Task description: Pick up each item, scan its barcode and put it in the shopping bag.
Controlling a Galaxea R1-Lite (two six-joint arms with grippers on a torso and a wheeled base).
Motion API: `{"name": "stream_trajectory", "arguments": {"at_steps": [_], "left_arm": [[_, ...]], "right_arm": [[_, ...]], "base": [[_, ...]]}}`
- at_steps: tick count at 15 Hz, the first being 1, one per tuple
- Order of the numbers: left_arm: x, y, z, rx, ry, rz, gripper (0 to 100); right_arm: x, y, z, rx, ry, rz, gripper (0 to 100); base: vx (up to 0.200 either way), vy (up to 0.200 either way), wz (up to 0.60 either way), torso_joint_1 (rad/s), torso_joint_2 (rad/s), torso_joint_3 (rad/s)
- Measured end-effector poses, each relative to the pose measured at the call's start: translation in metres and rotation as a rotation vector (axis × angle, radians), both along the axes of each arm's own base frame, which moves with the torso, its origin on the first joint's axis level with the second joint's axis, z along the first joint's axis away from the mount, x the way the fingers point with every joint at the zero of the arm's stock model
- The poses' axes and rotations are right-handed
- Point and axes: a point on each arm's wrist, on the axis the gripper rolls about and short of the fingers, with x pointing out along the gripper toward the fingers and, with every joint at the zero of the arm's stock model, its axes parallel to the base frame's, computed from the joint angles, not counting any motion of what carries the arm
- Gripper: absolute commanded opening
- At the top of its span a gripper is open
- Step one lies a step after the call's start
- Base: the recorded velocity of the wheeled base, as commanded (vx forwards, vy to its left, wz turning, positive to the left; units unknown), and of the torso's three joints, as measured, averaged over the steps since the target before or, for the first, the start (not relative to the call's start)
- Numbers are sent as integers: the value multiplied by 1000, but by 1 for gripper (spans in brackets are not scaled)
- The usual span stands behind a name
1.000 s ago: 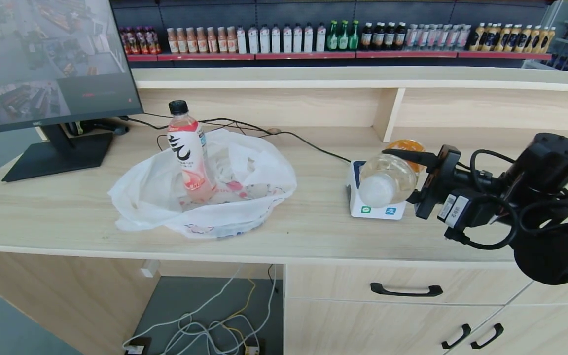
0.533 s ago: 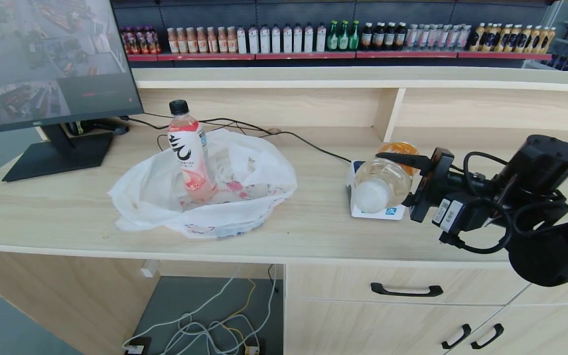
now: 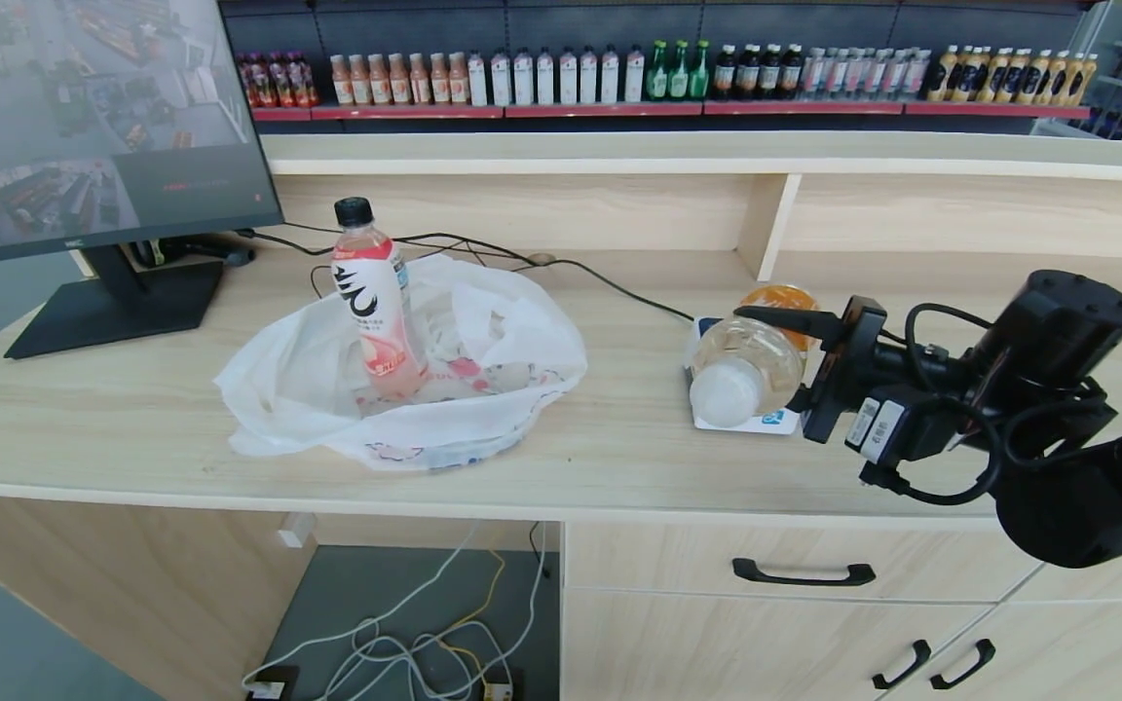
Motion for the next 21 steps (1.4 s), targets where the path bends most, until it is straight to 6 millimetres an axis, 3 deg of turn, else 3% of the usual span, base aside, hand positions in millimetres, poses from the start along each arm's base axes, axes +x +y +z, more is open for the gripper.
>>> {"name": "stream_trajectory", "arguments": {"at_steps": [10, 13, 18, 21], "left_arm": [[0, 0, 0, 1, 0, 0, 100], [0, 0, 0, 1, 0, -1, 100], [0, 0, 0, 1, 0, -1, 100], [0, 0, 0, 1, 0, 0, 100]], "right_arm": [[-8, 3, 7, 49, 65, 34, 0], [-22, 7, 23, 184, 119, 76, 0], [-47, 17, 29, 393, 345, 37, 0], [-74, 41, 47, 637, 467, -7, 0]], "base": [[0, 0, 0, 0, 0, 0], [0, 0, 0, 0, 0, 0], [0, 0, 0, 0, 0, 0], [0, 0, 0, 0, 0, 0]]}}
